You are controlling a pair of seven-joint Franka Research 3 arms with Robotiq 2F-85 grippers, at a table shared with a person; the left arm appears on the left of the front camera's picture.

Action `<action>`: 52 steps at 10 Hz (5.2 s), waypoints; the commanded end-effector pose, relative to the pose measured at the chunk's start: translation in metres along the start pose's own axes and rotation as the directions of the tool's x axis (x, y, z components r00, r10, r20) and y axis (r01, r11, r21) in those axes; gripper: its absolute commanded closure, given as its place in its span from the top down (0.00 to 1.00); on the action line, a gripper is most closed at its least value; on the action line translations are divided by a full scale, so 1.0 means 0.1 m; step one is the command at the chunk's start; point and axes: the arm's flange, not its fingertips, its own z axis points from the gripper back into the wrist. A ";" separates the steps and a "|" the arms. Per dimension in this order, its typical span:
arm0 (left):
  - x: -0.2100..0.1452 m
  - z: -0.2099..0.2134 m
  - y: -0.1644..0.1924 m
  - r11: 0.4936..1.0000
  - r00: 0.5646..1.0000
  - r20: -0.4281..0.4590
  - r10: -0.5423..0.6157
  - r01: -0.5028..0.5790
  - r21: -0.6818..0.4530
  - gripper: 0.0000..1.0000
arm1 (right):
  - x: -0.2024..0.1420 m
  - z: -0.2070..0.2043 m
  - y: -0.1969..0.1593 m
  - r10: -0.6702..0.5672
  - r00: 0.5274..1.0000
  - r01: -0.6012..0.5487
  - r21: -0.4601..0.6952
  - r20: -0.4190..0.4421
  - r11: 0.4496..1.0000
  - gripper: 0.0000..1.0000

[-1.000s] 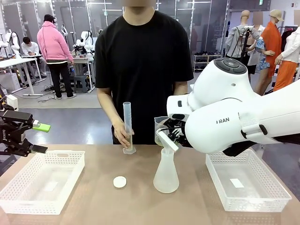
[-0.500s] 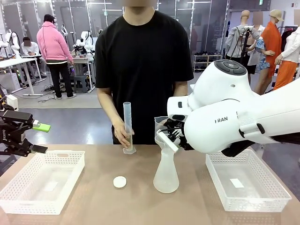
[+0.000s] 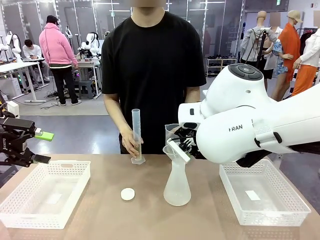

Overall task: Prepare the solutions needed for the experiment.
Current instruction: Pick up the Plastic Funnel and insert it into the Big flask, then once the solution is in the Big flask , pick up the Plastic Funnel and place it back into the right Organizing basket.

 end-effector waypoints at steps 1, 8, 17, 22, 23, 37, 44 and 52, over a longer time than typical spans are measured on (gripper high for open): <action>0.02 -0.01 -0.03 1.000 1.000 0.008 0.003 -0.003 -0.024 1.00 | 0.00 0.00 0.00 0.000 1.000 0.000 -0.001 0.001 1.000 0.14; 0.02 -0.01 -0.03 1.000 1.000 0.008 0.003 -0.003 -0.024 1.00 | 0.00 0.00 0.00 0.000 1.000 0.000 0.000 0.000 1.000 0.14; 0.02 -0.01 -0.03 1.000 1.000 0.008 0.003 -0.003 -0.024 1.00 | 0.23 0.38 -0.10 0.059 0.998 -0.059 0.010 0.012 0.998 0.74; 0.02 -0.01 -0.03 1.000 1.000 0.008 0.003 -0.003 -0.024 1.00 | 0.01 0.90 0.07 -0.030 0.997 0.033 0.033 -0.073 0.999 0.78; 0.02 -0.01 -0.03 1.000 1.000 0.008 0.003 -0.003 -0.024 1.00 | -0.12 1.04 0.15 -0.097 0.994 0.101 0.079 -0.054 0.992 0.78; 0.02 -0.01 -0.03 1.000 1.000 0.008 0.003 -0.003 -0.024 1.00 | -1.20 1.52 1.07 -0.752 0.652 0.734 0.327 -0.096 0.595 0.78; 0.02 -0.01 -0.03 1.000 1.000 0.008 0.003 -0.003 -0.024 1.00 | -1.49 0.98 1.50 -0.851 -0.523 0.475 0.816 -0.040 -0.330 0.78; 0.02 -0.01 -0.03 1.000 1.000 0.008 0.003 -0.003 -0.024 1.00 | -1.53 0.80 1.57 -0.928 -0.330 0.504 0.799 -0.174 -0.329 0.78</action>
